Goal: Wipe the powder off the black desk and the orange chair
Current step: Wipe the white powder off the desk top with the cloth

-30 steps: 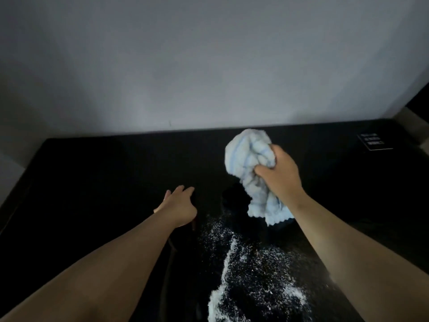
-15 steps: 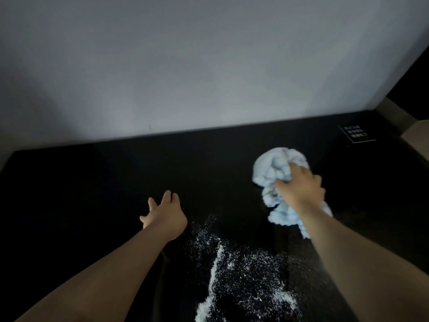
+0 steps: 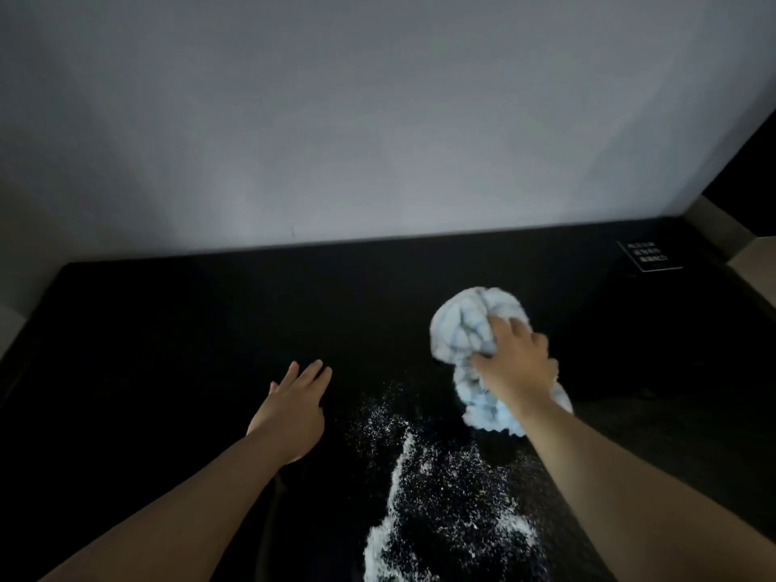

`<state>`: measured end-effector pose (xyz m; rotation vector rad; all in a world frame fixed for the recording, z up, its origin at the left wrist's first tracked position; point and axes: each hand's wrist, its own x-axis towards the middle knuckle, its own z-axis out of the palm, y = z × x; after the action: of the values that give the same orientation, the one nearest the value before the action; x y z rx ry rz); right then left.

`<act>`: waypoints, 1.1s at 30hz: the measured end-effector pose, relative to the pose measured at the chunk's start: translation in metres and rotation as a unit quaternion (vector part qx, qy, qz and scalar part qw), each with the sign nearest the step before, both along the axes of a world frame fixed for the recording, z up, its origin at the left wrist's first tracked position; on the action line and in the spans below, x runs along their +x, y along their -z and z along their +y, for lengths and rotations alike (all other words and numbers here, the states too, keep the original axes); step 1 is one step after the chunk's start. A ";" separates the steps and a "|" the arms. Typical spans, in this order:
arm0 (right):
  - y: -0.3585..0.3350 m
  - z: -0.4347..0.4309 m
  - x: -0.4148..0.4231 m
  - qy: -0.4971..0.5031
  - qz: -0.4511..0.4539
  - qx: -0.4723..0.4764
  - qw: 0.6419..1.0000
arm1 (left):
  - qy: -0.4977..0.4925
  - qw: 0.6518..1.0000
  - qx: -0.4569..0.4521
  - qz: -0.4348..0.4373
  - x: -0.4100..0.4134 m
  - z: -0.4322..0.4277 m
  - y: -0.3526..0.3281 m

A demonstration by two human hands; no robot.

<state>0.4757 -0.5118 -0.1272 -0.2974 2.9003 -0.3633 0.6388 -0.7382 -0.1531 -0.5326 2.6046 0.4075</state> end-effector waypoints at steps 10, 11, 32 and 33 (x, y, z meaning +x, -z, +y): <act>-0.016 -0.001 0.006 -0.011 0.026 -0.157 0.987 | -0.018 1.000 0.020 -0.009 0.000 0.004 -0.007; -0.012 0.003 0.009 0.013 0.020 -0.088 0.996 | -0.021 1.000 0.022 -0.006 0.002 0.006 -0.007; -0.034 0.111 0.040 0.175 0.060 -0.237 0.954 | 0.088 0.992 0.034 0.085 -0.049 0.099 -0.058; -0.034 0.120 0.034 0.190 0.067 -0.233 0.951 | 0.089 0.992 0.037 0.083 -0.055 0.106 -0.059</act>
<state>0.5095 -0.3921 -0.0934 0.1872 2.9565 -1.1389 0.5837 -0.6327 -0.0940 -0.2472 2.7551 0.5050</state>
